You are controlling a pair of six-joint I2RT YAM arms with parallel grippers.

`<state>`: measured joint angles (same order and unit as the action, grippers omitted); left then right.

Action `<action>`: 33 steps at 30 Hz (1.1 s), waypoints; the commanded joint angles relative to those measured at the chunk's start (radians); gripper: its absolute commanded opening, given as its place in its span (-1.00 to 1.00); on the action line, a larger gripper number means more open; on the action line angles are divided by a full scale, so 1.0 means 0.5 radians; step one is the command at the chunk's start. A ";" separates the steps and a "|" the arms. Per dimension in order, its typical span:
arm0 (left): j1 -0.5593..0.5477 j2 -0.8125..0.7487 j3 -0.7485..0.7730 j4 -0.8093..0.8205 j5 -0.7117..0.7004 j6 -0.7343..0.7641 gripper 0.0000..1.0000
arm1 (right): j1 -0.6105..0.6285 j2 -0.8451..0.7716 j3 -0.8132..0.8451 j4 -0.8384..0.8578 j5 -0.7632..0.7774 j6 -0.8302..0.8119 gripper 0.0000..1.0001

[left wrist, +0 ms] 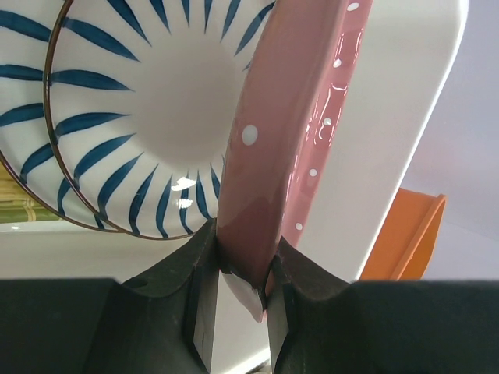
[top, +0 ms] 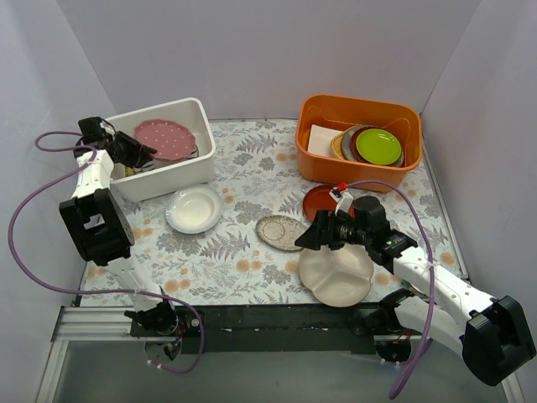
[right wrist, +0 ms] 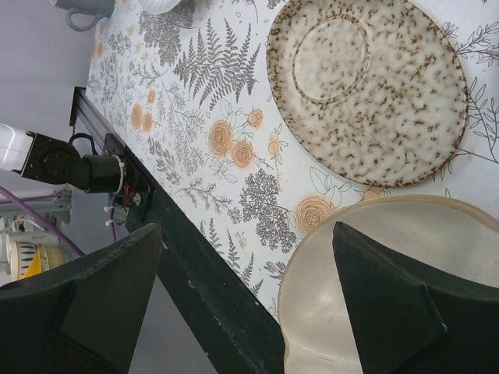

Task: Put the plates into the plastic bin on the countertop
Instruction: Place the plate in the plastic bin.

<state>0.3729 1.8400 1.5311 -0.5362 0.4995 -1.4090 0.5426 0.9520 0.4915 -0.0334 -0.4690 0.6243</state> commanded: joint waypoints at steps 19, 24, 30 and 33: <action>0.015 0.216 0.285 -0.106 0.056 0.152 -0.51 | -0.005 0.056 -0.007 0.094 -0.031 -0.040 0.94; 0.015 0.235 0.261 -0.124 0.044 0.179 -0.34 | -0.005 0.069 -0.014 0.101 -0.041 -0.043 0.93; 0.015 0.287 0.386 -0.302 -0.075 0.317 -0.05 | -0.005 0.072 -0.026 0.107 -0.031 -0.046 0.93; 0.015 0.317 0.448 -0.406 -0.179 0.385 0.25 | -0.005 0.072 -0.029 0.116 -0.044 -0.046 0.93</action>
<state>0.3759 2.0006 1.6779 -0.6811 0.4595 -1.2854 0.5426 0.9867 0.4904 -0.0235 -0.4751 0.6209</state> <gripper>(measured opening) 0.516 0.970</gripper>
